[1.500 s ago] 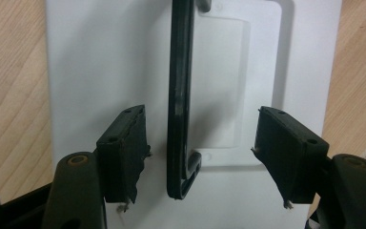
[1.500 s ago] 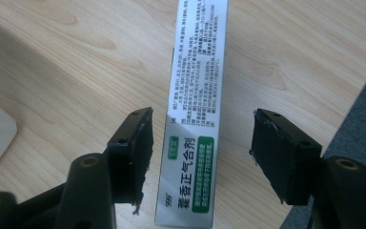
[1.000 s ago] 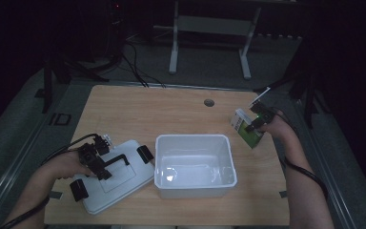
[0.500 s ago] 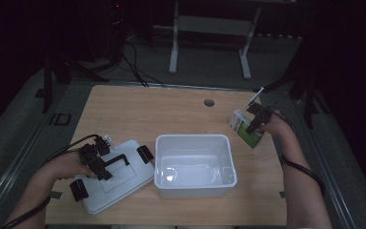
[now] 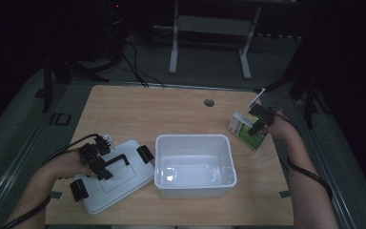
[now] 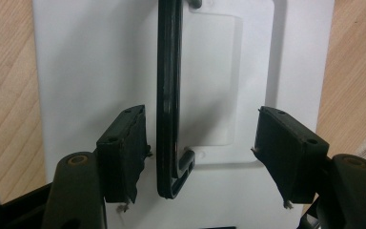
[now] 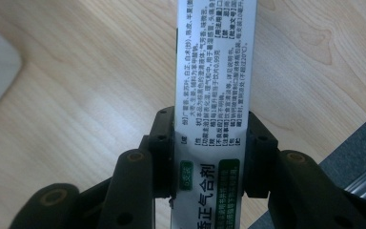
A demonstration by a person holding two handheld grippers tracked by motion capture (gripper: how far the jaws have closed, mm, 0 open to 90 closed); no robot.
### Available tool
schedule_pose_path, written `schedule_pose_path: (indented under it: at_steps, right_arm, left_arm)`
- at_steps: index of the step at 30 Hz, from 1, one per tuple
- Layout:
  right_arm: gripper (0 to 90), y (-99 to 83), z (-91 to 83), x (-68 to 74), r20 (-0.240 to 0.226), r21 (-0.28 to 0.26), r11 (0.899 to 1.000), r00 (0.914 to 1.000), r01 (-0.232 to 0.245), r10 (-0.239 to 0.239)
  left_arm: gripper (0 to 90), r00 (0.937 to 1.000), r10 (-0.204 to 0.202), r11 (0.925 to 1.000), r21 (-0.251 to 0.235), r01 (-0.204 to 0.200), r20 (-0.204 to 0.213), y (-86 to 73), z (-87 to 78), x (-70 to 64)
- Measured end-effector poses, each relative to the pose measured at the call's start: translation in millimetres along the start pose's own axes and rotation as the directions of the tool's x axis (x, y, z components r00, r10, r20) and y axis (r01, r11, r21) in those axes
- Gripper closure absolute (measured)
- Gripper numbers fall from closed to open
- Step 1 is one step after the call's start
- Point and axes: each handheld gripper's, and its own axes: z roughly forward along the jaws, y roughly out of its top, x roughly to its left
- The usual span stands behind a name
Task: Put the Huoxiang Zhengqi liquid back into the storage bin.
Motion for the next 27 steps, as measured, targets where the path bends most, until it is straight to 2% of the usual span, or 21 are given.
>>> schedule_pose_path:
  at_steps: [5,9,10,14,17,19,20,27]
  right_arm:
    - [63.8,-8.3,-12.2,6.5,-0.008,-0.031,0.999,0.9997,0.024,-0.024]
    - [63.8,-13.8,-19.9,12.6,-0.013,-0.03,0.998,0.9986,0.052,-0.052]
    - [63.8,-18.0,-25.3,18.2,-0.013,-0.024,0.997,0.9971,0.074,-0.074]
    - [63.8,-23.1,-31.9,22.8,-0.022,-0.034,0.995,0.9954,0.093,-0.094]
    - [63.9,-30.2,-44.9,30.2,-0.022,-0.036,0.99,0.99,0.139,-0.139]
    - [63.9,-32.0,-48.8,32.0,-0.026,-0.041,0.988,0.9887,0.147,-0.148]
    - [63.9,-36.0,-58.1,36.9,-0.025,-0.054,0.984,0.9848,0.171,-0.172]
    - [63.9,-43.4,-85.3,49.8,-0.016,-0.086,0.973,0.9766,0.212,-0.214]
  left_arm:
    - [35.5,1.0,0.004,1.0,-0.002,-0.004,0.001,1.2,-0.9,-0.6]
    - [35.5,1.0,0.01,0.9999,-0.002,-0.01,0.001,1.3,-2.4,-0.4]
    - [35.5,1.0,0.008,1.0,-0.004,-0.008,-0.001,1.2,-3.0,-0.4]
    - [35.5,1.0,0.008,1.0,-0.004,-0.008,0.0,1.0,-3.9,-1.5]
    - [35.5,1.0,0.008,1.0,-0.004,-0.008,-0.001,1.0,-3.7,-2.8]
    - [35.5,1.0,0.009,1.0,-0.003,-0.009,0.0,1.1,-3.5,-3.0]
    - [35.5,0.9999,0.011,0.9999,-0.002,-0.011,0.0,1.5,-2.8,-3.4]
    - [35.5,0.9998,0.018,0.9998,-0.002,-0.018,-0.001,4.1,-3.8,-5.1]
